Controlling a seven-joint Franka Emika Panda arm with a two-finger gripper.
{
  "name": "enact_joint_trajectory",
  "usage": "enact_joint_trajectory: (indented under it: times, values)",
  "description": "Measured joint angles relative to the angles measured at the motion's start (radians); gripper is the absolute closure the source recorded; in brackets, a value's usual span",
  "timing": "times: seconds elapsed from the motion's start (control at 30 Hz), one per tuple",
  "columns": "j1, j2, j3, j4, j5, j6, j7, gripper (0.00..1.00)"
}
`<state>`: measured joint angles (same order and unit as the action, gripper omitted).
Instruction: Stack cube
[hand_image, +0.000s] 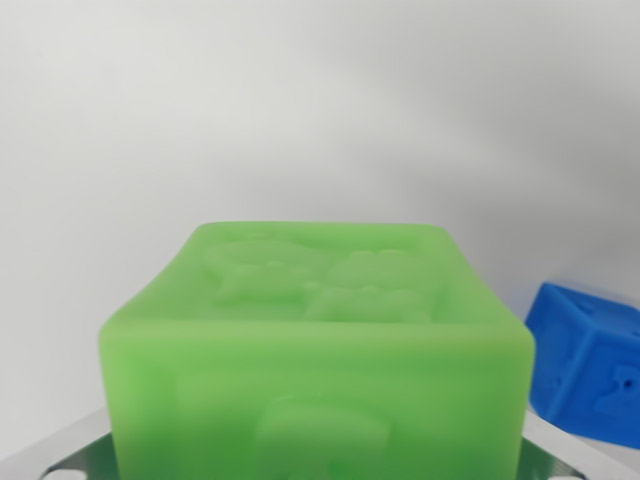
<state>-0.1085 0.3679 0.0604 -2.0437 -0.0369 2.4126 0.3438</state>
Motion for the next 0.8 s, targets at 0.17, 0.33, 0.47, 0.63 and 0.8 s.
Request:
enact_joint_trajectory:
  times: [0.17, 0.33, 0.47, 0.63, 0.8]
  values:
    - [-0.015, -0.002, -0.003, 0.002, 0.002, -0.004, -0.002, 1.0]
    - [-0.028, -0.003, -0.006, 0.005, 0.004, -0.009, -0.003, 1.0]
    - [-0.038, -0.004, -0.008, 0.008, 0.006, -0.013, -0.004, 1.0]
    - [-0.053, -0.004, -0.012, 0.013, 0.007, -0.017, -0.006, 1.0]
    - [-0.065, -0.004, -0.015, 0.018, 0.008, -0.022, -0.007, 1.0]
